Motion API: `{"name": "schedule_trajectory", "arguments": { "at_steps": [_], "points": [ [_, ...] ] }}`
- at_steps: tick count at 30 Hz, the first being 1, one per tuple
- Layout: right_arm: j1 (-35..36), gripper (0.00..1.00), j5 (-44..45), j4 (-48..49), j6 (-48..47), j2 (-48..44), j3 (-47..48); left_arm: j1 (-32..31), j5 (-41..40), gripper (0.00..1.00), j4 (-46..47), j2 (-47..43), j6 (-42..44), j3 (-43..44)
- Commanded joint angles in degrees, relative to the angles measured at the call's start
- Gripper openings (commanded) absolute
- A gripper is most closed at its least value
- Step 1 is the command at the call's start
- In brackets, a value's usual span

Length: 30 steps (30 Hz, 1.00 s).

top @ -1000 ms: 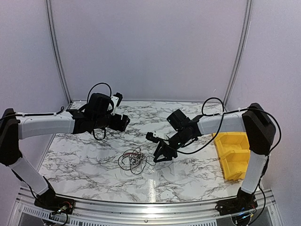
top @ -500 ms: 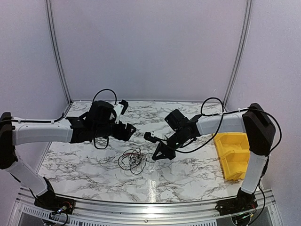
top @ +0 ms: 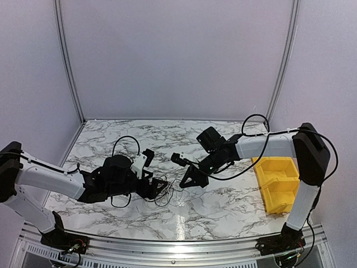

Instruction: Untangle the cables

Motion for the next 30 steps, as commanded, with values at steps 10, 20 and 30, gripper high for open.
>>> {"name": "schedule_trajectory", "arguments": {
  "at_steps": [10, 20, 30],
  "points": [
    [-0.14, 0.0, -2.0, 0.2, 0.82, -1.74, 1.34, -1.85, -12.87, 0.85, 15.97, 20.07, -5.89, 7.06],
    [-1.49, 0.0, -0.43, -8.83, -3.54, -7.74, 8.1, -1.76, -21.63, 0.8, 15.45, 29.95, -10.66, 10.25],
    [-10.35, 0.0, -4.15, -21.37, -8.22, -13.26, 37.81, -1.68, -22.52, 0.75, 14.81, 34.17, -13.94, 8.55]
  ]
}}
